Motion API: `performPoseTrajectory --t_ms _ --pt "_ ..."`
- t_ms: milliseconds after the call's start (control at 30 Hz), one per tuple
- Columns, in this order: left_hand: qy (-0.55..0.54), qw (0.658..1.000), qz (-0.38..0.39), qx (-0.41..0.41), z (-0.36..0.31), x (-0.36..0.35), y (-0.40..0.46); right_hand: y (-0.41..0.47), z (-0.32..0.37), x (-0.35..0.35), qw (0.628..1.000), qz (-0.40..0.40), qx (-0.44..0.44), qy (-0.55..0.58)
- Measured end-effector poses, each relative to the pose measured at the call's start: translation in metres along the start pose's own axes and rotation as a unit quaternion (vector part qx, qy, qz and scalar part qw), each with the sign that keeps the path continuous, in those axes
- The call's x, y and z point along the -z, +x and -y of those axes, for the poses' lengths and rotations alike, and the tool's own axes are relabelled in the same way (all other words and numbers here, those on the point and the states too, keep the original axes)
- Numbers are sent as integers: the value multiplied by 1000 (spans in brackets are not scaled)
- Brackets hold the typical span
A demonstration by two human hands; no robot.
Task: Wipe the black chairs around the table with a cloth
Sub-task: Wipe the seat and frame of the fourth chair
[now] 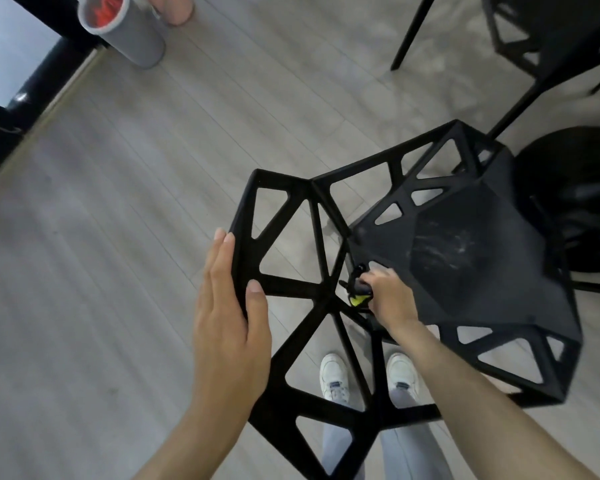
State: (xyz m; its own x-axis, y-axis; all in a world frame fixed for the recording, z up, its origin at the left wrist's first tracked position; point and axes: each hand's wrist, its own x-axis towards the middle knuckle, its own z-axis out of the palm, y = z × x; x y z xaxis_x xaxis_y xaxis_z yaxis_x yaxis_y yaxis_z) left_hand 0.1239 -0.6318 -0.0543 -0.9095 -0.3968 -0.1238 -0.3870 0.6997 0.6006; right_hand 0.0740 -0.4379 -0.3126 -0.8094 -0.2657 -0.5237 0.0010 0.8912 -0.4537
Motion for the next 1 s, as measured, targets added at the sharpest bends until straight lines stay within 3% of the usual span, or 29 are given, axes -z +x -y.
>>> performPoseTrajectory --t_ms 200,400,633,800,900,1000 --pt "-3 1000 3 -4 1 1 -1 -61 -25 -21 998 13 -61 2" --pt "-6 1000 -1 -13 1 1 0 -35 -22 15 990 120 -61 -43" --pt "11 1000 -4 -5 0 2 0 38 8 69 996 -81 -43 -25" --pt "30 999 -25 -13 4 -2 2 73 11 22 987 -161 5 -24" --pt "49 999 -21 -9 1 -1 2 47 -9 -15 987 -151 51 -26" --pt "77 997 -9 -5 -5 0 3 11 -40 -17 990 -73 106 -50"
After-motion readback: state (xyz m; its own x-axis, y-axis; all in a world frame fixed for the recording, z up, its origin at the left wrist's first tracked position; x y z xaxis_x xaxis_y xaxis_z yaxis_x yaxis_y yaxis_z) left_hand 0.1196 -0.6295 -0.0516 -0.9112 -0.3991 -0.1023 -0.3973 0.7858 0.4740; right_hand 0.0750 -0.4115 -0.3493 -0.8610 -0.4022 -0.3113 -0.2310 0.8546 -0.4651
